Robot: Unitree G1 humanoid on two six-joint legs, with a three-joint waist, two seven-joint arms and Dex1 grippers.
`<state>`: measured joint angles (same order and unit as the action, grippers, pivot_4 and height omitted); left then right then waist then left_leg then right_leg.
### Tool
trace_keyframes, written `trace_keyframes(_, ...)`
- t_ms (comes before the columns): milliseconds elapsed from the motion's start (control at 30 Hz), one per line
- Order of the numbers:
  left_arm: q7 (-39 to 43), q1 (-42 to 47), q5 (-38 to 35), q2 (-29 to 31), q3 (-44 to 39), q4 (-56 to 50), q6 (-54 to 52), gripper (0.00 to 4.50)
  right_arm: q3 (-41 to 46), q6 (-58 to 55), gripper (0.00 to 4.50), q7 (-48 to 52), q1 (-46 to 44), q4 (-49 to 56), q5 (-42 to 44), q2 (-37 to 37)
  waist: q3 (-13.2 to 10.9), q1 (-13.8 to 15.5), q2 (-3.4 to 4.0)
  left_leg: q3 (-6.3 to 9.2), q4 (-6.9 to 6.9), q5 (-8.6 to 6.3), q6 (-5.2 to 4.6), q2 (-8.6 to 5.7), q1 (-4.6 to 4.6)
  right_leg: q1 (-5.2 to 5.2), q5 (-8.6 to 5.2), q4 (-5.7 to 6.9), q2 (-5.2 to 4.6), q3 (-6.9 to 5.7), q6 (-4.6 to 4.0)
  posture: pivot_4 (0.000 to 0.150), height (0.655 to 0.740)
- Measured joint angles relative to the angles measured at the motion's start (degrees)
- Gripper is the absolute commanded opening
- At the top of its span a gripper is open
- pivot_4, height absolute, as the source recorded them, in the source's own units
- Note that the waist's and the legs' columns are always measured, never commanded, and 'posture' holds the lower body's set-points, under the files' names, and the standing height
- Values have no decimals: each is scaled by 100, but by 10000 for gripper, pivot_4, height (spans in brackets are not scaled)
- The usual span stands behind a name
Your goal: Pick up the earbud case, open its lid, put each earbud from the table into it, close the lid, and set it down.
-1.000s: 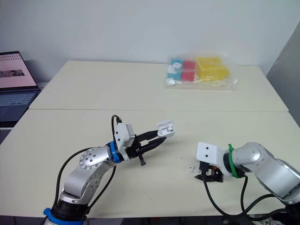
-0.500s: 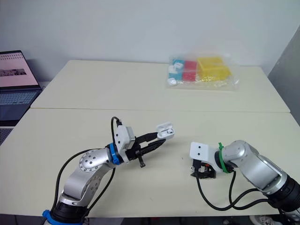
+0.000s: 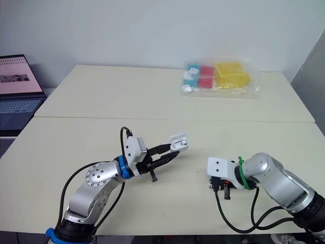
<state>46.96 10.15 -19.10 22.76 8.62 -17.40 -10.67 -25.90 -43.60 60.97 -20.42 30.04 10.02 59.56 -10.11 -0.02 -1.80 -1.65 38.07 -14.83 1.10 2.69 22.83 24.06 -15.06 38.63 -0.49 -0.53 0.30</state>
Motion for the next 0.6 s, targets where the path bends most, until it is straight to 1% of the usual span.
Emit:
trace_keyframes(100,1,-53,2,19,-3,-12,0,7710,298,507,4049,385,441,-44,11,785,-1,15,2,-1,-1,0,0,-2,1,0,0,-3,-5,-1,0,1500,7400)
trace_keyframes(167,-3,-85,3,59,-8,-25,-3,7710,516,1055,4049,586,740,-314,-136,1300,-1,8,1,-5,0,0,0,-2,-2,-1,0,-4,-5,0,0,1500,7400)
trace_keyframes(233,-3,-102,2,70,-9,-41,-3,7710,696,1607,4049,704,963,-640,-341,1619,-1,-3,2,-11,0,0,0,-1,-9,-1,0,0,-4,5,0,1500,7400)
trace_keyframes(400,-13,-179,-1,102,-12,-144,-10,7710,1010,2445,4049,963,1310,-1180,-540,1894,-1,-19,5,-10,-2,0,0,5,-22,-2,-3,20,6,7,-5,1500,7400)
trace_keyframes(600,-23,-265,-8,129,-12,-282,-53,7710,1121,2445,4049,1016,1305,-1301,-662,1696,-1,-12,5,-12,0,1,1,3,-23,-3,-3,23,4,10,-5,1500,7400)
